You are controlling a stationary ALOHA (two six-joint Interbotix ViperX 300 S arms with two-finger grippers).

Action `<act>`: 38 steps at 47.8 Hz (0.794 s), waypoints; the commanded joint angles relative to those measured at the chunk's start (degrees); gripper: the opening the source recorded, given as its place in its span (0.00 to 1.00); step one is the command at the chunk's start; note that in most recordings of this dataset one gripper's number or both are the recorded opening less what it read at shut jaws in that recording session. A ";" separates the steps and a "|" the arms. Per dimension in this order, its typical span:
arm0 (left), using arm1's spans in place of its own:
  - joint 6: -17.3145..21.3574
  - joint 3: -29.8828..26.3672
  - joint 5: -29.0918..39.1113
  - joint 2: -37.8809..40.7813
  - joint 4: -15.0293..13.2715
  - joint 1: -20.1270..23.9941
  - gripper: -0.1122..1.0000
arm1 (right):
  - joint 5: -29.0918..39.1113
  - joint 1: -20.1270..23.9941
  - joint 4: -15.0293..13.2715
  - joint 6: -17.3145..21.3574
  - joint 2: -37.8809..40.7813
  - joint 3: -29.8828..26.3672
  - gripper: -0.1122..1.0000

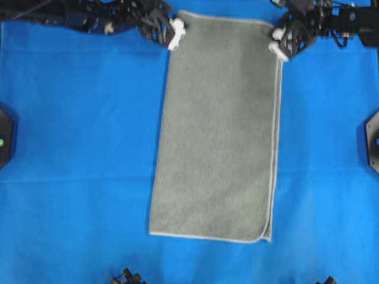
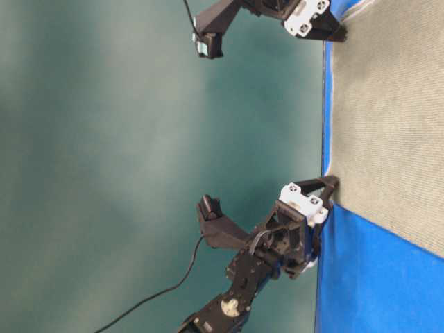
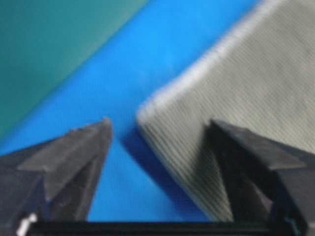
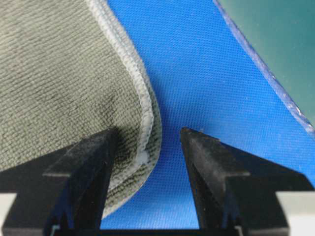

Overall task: Fold a large towel.
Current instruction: 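Fold the top half down over the bottom half with both grippers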

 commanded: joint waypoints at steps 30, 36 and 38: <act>5.45 -3.16 8.96 -9.67 -0.18 0.53 0.13 | 3.69 -1.14 -1.05 -1.41 -8.00 -2.72 0.13; 6.06 -3.60 9.67 -12.57 -0.09 1.93 0.13 | 6.24 -1.76 -1.14 -2.37 -9.32 -5.36 0.13; 6.06 -3.34 10.20 -13.71 -0.18 1.93 0.13 | 7.29 -1.41 -0.97 -2.29 -9.84 -5.98 0.13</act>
